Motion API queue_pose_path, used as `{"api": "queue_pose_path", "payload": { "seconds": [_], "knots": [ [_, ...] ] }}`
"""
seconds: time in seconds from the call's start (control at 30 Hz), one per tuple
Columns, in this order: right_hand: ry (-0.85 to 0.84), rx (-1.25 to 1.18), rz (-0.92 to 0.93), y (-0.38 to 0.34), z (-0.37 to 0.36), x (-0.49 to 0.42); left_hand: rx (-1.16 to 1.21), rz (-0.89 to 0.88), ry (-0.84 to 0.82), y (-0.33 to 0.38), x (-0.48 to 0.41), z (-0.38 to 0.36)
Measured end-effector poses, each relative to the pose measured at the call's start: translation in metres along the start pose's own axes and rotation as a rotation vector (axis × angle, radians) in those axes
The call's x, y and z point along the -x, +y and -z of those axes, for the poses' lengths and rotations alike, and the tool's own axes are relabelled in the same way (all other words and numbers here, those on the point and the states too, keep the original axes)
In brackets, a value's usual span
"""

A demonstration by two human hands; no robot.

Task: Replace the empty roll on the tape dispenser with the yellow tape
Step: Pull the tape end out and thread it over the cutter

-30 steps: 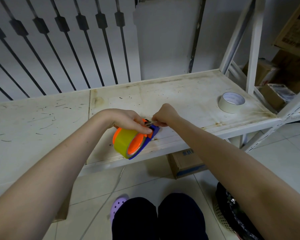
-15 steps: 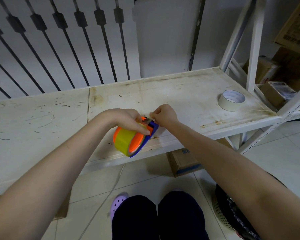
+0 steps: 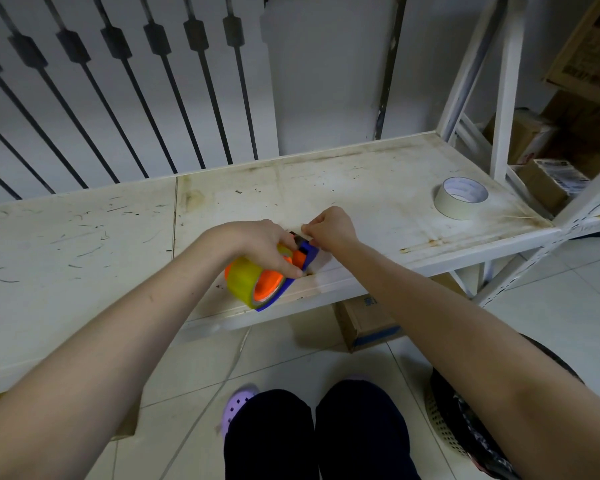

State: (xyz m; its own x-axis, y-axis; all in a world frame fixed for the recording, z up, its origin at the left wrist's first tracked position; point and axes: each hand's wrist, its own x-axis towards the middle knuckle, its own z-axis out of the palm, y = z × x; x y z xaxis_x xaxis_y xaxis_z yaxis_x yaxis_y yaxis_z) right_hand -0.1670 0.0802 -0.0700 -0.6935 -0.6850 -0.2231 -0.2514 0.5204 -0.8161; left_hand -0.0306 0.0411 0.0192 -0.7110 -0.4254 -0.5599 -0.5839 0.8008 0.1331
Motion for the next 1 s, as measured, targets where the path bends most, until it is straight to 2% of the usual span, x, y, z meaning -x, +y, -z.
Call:
{"api": "queue_pose_path", "payload": {
  "seconds": [0.17,0.37,0.53,0.7,1.0],
  "knots": [
    [-0.023,-0.023,-0.080,0.002,0.003,0.001,0.182,-0.015,0.069,-0.004,0.001,0.000],
    [0.019,-0.013,-0.111,0.008,0.003,0.000,0.140,0.165,0.240,-0.002,-0.005,-0.012],
    [0.026,0.065,-0.092,0.009,0.002,0.001,0.287,0.222,0.336,-0.004,-0.005,-0.019],
    [0.030,0.038,-0.138,0.008,0.009,0.000,0.441,0.232,0.438,-0.008,-0.003,-0.026],
    [0.040,0.134,-0.144,0.009,0.007,0.001,0.592,0.214,0.468,-0.011,-0.005,-0.029]
  ]
}}
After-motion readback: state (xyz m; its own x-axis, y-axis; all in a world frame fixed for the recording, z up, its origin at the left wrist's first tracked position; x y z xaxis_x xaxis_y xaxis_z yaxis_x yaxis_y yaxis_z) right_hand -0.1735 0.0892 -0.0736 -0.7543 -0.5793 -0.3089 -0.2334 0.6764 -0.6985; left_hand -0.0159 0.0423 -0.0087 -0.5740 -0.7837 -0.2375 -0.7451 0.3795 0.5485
